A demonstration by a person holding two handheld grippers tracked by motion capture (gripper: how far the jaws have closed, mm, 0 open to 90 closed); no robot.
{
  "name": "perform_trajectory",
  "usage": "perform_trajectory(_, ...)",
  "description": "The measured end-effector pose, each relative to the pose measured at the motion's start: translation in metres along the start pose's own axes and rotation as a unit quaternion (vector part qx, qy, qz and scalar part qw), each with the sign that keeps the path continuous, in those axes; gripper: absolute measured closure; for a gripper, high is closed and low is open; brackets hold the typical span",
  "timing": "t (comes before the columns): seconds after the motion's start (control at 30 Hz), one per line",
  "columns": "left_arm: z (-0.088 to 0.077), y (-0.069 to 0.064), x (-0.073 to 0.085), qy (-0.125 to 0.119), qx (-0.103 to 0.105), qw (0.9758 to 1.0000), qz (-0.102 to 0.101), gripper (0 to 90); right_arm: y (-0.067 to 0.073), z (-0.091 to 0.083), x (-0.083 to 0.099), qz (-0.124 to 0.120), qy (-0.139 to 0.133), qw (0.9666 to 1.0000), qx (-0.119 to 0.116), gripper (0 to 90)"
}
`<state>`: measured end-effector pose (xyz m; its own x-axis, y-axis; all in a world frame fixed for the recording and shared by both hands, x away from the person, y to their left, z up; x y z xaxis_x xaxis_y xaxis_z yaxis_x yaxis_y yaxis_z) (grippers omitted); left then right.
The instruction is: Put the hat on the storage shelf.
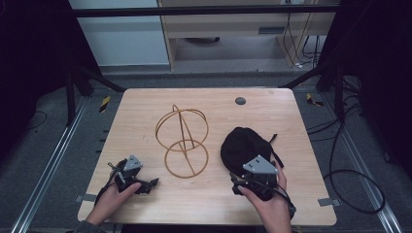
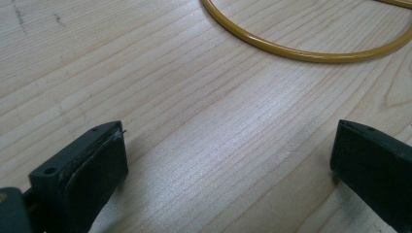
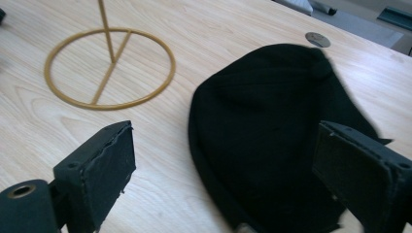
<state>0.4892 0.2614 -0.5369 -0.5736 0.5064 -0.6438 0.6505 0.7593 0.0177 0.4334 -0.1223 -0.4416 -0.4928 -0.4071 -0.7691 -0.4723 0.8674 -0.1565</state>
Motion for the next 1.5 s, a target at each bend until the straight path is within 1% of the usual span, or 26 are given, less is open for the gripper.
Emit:
perform_trajectory(0.03, 0.0, 0.0, 0.0, 0.0, 0.0, 1.0, 0.0, 0.0, -0.004, 0.0, -0.004, -0.002, 0.008, 1.0, 0.002, 8.6)
perform_trajectory(0.13, 0.0, 0.0, 0.0, 0.0, 0.0, 1.0, 0.0, 0.0, -0.016, 0.001, -0.014, -0.013, 0.053, 0.9985, 0.003, 8.8)
perform_trajectory(0.2, 0.0, 0.0, 0.0, -0.001, 0.0, 1.0, -0.001, 0.0, -0.025, 0.004, -0.019, -0.016, 0.077, 0.9969, -0.004, 10.4)
perform_trajectory(0.23, 0.0, 0.0, 0.0, 0.0, 0.0, 1.0, -0.001, 0.0, -0.03, 0.005, -0.022, -0.016, 0.087, 0.996, -0.003, 11.8)
perform_trajectory(0.27, 0.0, 0.0, 0.0, -0.001, 0.0, 1.0, 0.0, 0.0, -0.035, 0.007, -0.024, -0.02, 0.1, 0.9948, 0.003, 12.3)
perform_trajectory(0.3, 0.0, 0.0, 0.0, -0.001, 0.0, 1.0, 0.0, 0.0, -0.035, 0.007, -0.024, -0.02, 0.1, 0.9948, 0.003, 12.3)
perform_trajectory(0.33, 0.0, 0.0, 0.0, 0.0, 0.001, 1.0, -0.001, 0.0, -0.04, 0.008, -0.026, -0.025, 0.116, 0.9929, 0.008, 12.6)
perform_trajectory(0.4, 0.0, 0.0, 0.0, 0.001, 0.001, 1.0, 0.0, 0.0, -0.049, 0.01, -0.032, -0.024, 0.135, 0.9906, -0.009, 13.5)
perform_trajectory(0.43, 0.0, 0.0, 0.0, 0.001, 0.001, 1.0, 0.001, 0.0, -0.056, 0.011, -0.036, -0.026, 0.15, 0.9882, -0.017, 14.5)
perform_trajectory(0.47, 0.0, 0.0, 0.0, 0.001, 0.001, 1.0, 0.001, 0.0, -0.056, 0.011, -0.036, -0.026, 0.15, 0.9882, -0.017, 14.5)
perform_trajectory(0.5, 0.0, 0.0, 0.0, 0.001, 0.001, 1.0, 0.0, 0.0, -0.062, 0.013, -0.041, -0.026, 0.168, 0.9852, -0.023, 16.1)
perform_trajectory(0.53, 0.0, 0.0, 0.0, 0.001, 0.0, 1.0, 0.001, 0.0, -0.065, 0.013, -0.042, -0.025, 0.17, 0.9848, -0.025, 17.0)
perform_trajectory(0.57, 0.0, 0.0, 0.0, 0.001, 0.0, 1.0, 0.0, 0.0, -0.067, 0.014, -0.044, -0.021, 0.172, 0.9843, -0.032, 17.3)
perform_trajectory(0.63, 0.0, 0.0, 0.0, 0.001, 0.0, 1.0, 0.0, 0.0, -0.07, 0.017, -0.048, -0.024, 0.18, 0.9822, -0.048, 18.6)
perform_trajectory(0.73, 0.0, 0.0, 0.0, 0.001, 0.0, 1.0, 0.0, 0.0, -0.073, 0.019, -0.054, -0.027, 0.193, 0.9794, -0.052, 19.4)
perform_trajectory(0.8, 0.0, 0.0, 0.0, 0.001, 0.0, 1.0, 0.0, 0.0, -0.074, 0.02, -0.061, -0.03, 0.193, 0.979, -0.06, 19.9)
perform_trajectory(0.97, 0.0, 0.0, -0.001, 0.001, 0.001, 1.0, 0.001, 0.0, -0.075, 0.023, -0.078, -0.044, 0.2, 0.9765, -0.066, 23.0)
perform_trajectory(1.1, 0.0, 0.0, -0.001, 0.002, 0.002, 1.0, 0.002, 0.0, -0.075, 0.03, -0.088, -0.043, 0.199, 0.9756, -0.081, 29.3)
perform_trajectory(1.17, 0.0, 0.0, -0.001, 0.002, 0.002, 1.0, 0.001, 0.0, -0.075, 0.035, -0.091, -0.043, 0.203, 0.9749, -0.081, 30.7)
perform_trajectory(1.27, 0.0, 0.0, -0.001, 0.002, 0.002, 1.0, 0.001, 0.0, -0.077, 0.046, -0.092, -0.045, 0.214, 0.9733, -0.071, 32.8)
perform_trajectory(1.33, 0.0, 0.0, -0.001, 0.003, 0.002, 1.0, 0.001, 0.0, -0.078, 0.054, -0.092, -0.043, 0.223, 0.9709, -0.075, 35.7)
perform_trajectory(1.4, 0.0, 0.0, -0.001, 0.003, 0.002, 1.0, 0.002, 0.0, -0.08, 0.061, -0.09, -0.042, 0.234, 0.9685, -0.076, 36.6)
perform_trajectory(1.43, 0.0, 0.0, -0.001, 0.003, 0.002, 1.0, 0.002, 0.0, -0.082, 0.065, -0.088, -0.042, 0.236, 0.9681, -0.074, 39.6)
perform_trajectory(1.47, 0.0, 0.0, -0.001, 0.003, 0.002, 1.0, 0.002, 0.0, -0.083, 0.068, -0.086, -0.036, 0.239, 0.9676, -0.073, 42.8)
perform_trajectory(1.5, 0.0, 0.0, -0.001, 0.003, 0.002, 1.0, 0.002, 0.0, -0.085, 0.071, -0.084, -0.034, 0.24, 0.9672, -0.075, 43.2)
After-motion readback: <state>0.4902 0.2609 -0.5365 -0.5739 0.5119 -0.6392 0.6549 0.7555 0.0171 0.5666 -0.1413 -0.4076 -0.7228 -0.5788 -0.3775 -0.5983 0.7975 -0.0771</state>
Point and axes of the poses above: each handheld gripper's, and its own axes: z roughly forward along the jaws, x roughly out of its underside, y roughly to its left, the point moved 4 cm from there along z, roughly forward along the jaws, and after that the axes turned 5 degrees about y, right-handed, at the moved point
